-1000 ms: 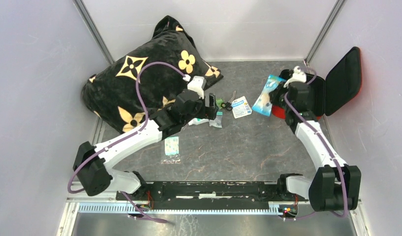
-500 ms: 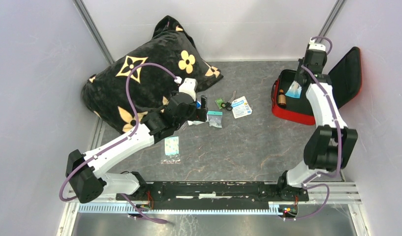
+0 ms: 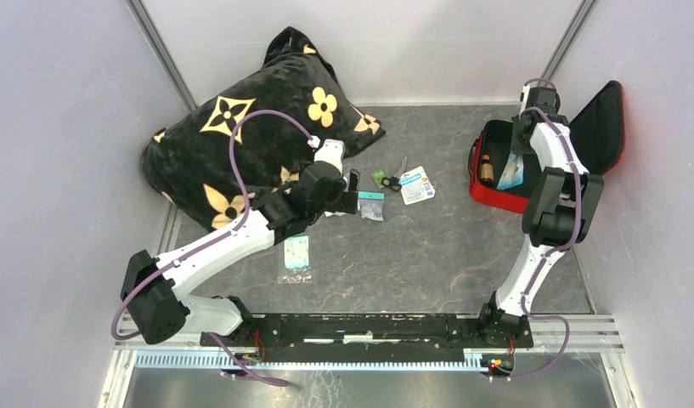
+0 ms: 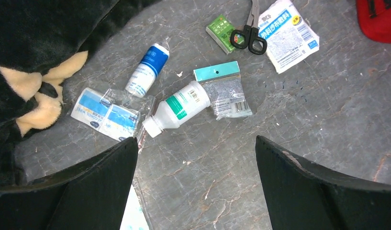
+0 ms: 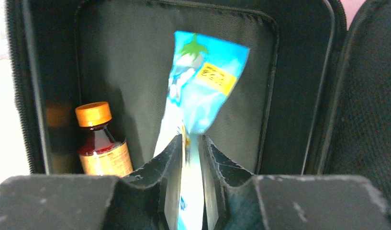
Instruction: Organize the medicine kit
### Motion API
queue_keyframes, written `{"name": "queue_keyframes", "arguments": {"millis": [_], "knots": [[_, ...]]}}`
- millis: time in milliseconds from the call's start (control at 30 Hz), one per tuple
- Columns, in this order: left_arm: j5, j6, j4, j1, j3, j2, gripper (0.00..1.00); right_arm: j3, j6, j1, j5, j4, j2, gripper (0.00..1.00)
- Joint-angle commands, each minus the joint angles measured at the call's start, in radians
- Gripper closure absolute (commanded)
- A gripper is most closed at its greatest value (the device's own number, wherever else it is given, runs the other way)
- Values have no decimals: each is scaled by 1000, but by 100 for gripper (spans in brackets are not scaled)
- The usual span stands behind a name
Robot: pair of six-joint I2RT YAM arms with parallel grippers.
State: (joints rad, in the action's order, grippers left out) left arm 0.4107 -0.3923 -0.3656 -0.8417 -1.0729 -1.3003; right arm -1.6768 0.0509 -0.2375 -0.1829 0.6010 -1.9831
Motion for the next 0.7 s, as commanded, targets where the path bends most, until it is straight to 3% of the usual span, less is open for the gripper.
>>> {"name": "queue_keyframes", "arguments": {"millis": [0,133,333,500,667], "knots": [[16,35,10,18,-9,-25,2,-75,5,-34,22,16,-49,70],[6,15,-3,54,-12,-52,1,-66,-32,-47,-60,0,-45,54],[-75,-15,1,145,-5,-42,0,-22,-70,-52,-120,-58,89,42],[-149,-14,-12,225,-6,-2,0,44,-112,-25,5,-137,271,35],[-181,-14,-27,270,-22,45,0,92,-144,77,242,-161,370,33]]}}
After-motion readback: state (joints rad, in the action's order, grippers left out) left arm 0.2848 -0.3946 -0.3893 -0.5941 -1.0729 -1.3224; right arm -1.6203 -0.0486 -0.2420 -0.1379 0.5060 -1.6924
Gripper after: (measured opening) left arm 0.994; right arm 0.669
